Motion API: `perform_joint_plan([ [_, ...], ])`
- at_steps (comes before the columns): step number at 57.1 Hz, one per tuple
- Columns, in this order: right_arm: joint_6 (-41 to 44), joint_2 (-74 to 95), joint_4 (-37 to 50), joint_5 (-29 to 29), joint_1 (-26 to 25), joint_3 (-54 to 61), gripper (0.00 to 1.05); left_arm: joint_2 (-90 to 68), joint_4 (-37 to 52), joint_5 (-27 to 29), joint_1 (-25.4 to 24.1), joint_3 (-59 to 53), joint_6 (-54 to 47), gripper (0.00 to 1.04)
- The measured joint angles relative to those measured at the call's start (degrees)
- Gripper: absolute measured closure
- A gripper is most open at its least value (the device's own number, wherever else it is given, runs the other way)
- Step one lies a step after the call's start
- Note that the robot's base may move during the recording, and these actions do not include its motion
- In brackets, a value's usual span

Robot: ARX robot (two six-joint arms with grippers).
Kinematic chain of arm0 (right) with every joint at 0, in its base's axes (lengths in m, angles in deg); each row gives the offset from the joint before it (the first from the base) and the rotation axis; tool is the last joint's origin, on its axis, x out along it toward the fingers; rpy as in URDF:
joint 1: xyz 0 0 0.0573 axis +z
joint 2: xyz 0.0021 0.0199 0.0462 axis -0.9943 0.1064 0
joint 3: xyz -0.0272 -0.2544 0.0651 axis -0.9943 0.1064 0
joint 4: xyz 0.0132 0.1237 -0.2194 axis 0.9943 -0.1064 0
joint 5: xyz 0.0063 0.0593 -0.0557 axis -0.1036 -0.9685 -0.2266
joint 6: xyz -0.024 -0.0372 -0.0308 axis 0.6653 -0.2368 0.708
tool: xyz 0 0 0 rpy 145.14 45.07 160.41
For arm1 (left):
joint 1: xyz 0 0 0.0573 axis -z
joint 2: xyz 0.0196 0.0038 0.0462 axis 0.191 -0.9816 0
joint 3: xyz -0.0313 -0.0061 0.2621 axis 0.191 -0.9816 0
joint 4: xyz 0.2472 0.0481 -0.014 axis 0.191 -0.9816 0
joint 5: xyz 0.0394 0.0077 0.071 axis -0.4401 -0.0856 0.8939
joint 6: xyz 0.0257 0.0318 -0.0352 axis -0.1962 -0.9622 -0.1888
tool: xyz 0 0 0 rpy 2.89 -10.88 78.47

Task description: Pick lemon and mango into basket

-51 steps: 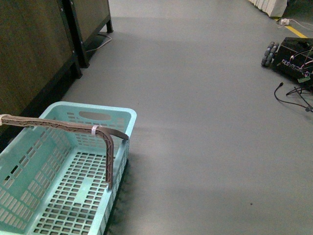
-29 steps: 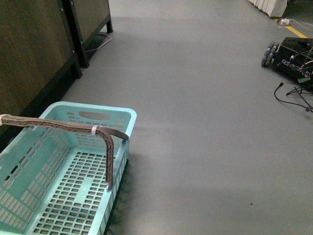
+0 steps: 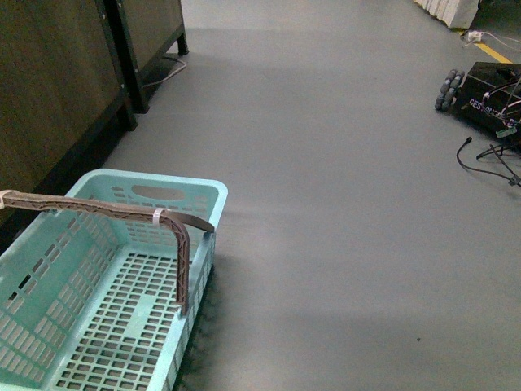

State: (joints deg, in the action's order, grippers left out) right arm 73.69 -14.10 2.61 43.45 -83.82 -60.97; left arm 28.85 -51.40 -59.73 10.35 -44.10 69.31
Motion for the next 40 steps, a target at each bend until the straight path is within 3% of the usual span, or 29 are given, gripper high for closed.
perform_joint_plan([
  [7, 0.0, 0.0, 0.0, 0.0, 0.0, 0.0, 0.09, -14.8, 10.1, -0.7, -0.3, 4.4, 3.8, 0.07],
  [21, 0.0, 0.0, 0.0, 0.0, 0.0, 0.0, 0.09, -38.6, 25.2, 3.3, 1.0, 12.5, 13.0, 0.07],
  [40, 0.0, 0.0, 0.0, 0.0, 0.0, 0.0, 0.09, -59.0, 27.8, 5.0, 4.0, 25.4, 28.2, 0.07],
])
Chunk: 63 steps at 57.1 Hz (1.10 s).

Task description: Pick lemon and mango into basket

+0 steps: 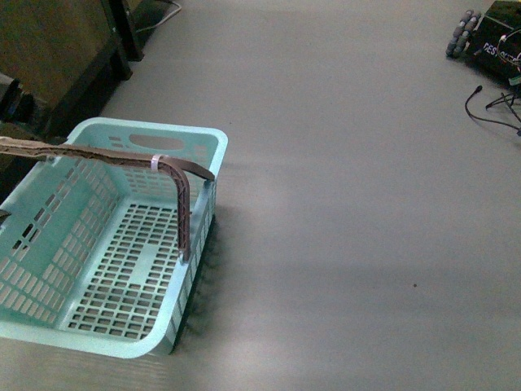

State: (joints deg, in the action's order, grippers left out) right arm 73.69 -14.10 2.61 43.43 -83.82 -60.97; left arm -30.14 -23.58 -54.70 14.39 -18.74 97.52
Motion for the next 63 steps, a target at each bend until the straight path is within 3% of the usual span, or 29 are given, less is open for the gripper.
perform_joint_plan([
  [27, 0.0, 0.0, 0.0, 0.0, 0.0, 0.0, 0.09, -16.9, -9.4, -3.0, 2.0, 23.6, 5.0, 0.07],
  [52, 0.0, 0.0, 0.0, 0.0, 0.0, 0.0, 0.09, -18.8, -13.4, -3.5, 2.5, 27.5, 10.8, 0.75],
  [63, 0.0, 0.0, 0.0, 0.0, 0.0, 0.0, 0.09, -16.1, -13.6, -3.6, 2.6, 24.7, 9.7, 0.76],
])
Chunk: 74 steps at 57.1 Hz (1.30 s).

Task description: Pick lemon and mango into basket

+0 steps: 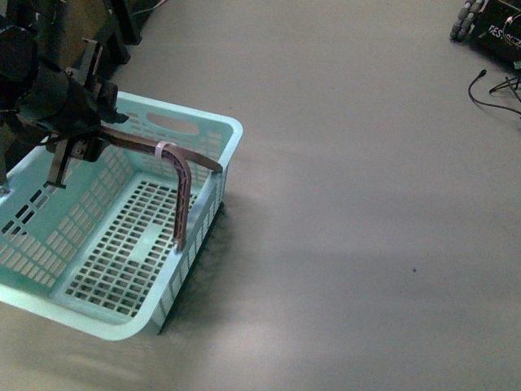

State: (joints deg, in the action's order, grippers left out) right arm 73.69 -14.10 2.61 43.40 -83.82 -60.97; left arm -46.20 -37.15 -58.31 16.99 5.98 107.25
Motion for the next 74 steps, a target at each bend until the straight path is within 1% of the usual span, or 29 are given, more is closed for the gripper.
perform_joint_plan([
  [10, 0.0, 0.0, 0.0, 0.0, 0.0, 0.0, 0.09, 7.9, -0.6, -0.4, 0.0, -6.6, -0.2, 0.77],
  [19, 0.0, 0.0, 0.0, 0.0, 0.0, 0.0, 0.09, 22.1, -1.6, -0.7, -0.2, -13.2, 1.3, 0.77],
  [31, 0.0, 0.0, 0.0, 0.0, 0.0, 0.0, 0.09, 40.9, -6.0, -0.8, -0.1, -17.5, 3.3, 0.78],
  [42, 0.0, 0.0, 0.0, 0.0, 0.0, 0.0, 0.09, 54.7, -12.0, -0.8, 0.3, -17.9, 5.1, 0.79],
  [43, 0.0, 0.0, 0.0, 0.0, 0.0, 0.0, 0.09, 56.7, -12.9, -0.9, 0.3, -17.9, 5.4, 0.80],
  [46, 0.0, 0.0, 0.0, 0.0, 0.0, 0.0, 0.09, 60.3, -14.5, -0.4, 0.3, -17.8, 5.5, 0.91],
  [48, 0.0, 0.0, 0.0, 0.0, 0.0, 0.0, 0.09, 61.6, -15.3, -0.4, 0.3, -17.7, 5.6, 0.95],
  [50, 0.0, 0.0, 0.0, 0.0, 0.0, 0.0, 0.09, 62.8, -16.0, -0.3, 0.3, -17.6, 5.8, 0.96],
  [58, 0.0, 0.0, 0.0, 0.0, 0.0, 0.0, 0.09, 65.2, -17.5, -0.5, 0.5, -17.4, 6.2, 0.97],
  [74, 0.0, 0.0, 0.0, 0.0, 0.0, 0.0, 0.09, 65.3, -17.7, -0.9, 0.7, -17.4, 6.0, 0.97],
])
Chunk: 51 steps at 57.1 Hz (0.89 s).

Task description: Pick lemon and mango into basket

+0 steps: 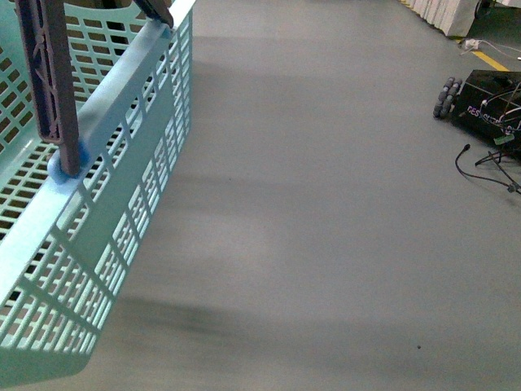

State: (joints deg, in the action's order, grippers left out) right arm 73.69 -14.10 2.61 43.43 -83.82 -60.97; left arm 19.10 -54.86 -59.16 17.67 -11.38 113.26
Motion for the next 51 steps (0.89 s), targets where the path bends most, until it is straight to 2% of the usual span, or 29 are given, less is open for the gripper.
perform_joint_plan([
  [51, 0.0, 0.0, 0.0, 0.0, 0.0, 0.0, 0.09, 0.0, 0.0, 0.0, 0.0, 0.1, 0.1, 0.97],
])
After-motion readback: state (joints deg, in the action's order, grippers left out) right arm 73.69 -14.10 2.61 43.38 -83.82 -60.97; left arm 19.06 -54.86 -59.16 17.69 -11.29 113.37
